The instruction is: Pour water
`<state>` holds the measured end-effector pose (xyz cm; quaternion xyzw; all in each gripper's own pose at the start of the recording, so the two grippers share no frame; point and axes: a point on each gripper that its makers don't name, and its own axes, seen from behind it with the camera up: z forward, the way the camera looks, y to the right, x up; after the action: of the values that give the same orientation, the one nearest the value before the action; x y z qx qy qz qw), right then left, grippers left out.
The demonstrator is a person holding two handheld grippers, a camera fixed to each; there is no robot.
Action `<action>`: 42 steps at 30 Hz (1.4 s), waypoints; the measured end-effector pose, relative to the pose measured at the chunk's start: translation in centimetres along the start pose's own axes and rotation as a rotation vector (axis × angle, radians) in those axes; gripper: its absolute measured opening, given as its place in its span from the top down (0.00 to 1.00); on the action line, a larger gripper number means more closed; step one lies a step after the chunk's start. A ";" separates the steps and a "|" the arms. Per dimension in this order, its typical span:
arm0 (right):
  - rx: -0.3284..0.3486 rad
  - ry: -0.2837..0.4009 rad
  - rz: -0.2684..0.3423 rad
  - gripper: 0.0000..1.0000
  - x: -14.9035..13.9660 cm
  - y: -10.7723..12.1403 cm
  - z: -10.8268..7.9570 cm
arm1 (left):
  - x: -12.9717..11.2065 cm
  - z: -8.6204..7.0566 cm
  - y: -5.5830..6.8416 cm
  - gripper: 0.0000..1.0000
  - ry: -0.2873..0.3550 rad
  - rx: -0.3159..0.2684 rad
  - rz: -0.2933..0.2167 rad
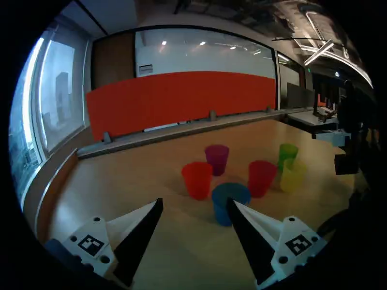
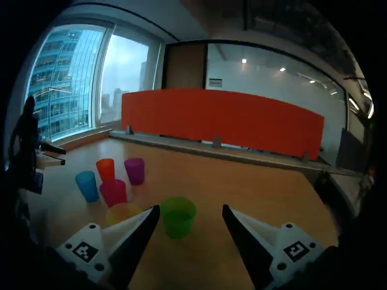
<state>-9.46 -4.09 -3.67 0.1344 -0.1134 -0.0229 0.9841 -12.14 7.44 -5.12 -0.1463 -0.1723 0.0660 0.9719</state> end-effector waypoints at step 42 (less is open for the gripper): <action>-0.287 0.346 0.135 0.01 7.3 3.1 -2.0 | 7.4 -3.0 -5.1 0.03 0.385 0.376 -0.050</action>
<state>-1.88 -1.08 -3.16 -0.0126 0.0526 0.0505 0.9973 -3.81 3.18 -3.93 0.0313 0.0274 0.0440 0.9982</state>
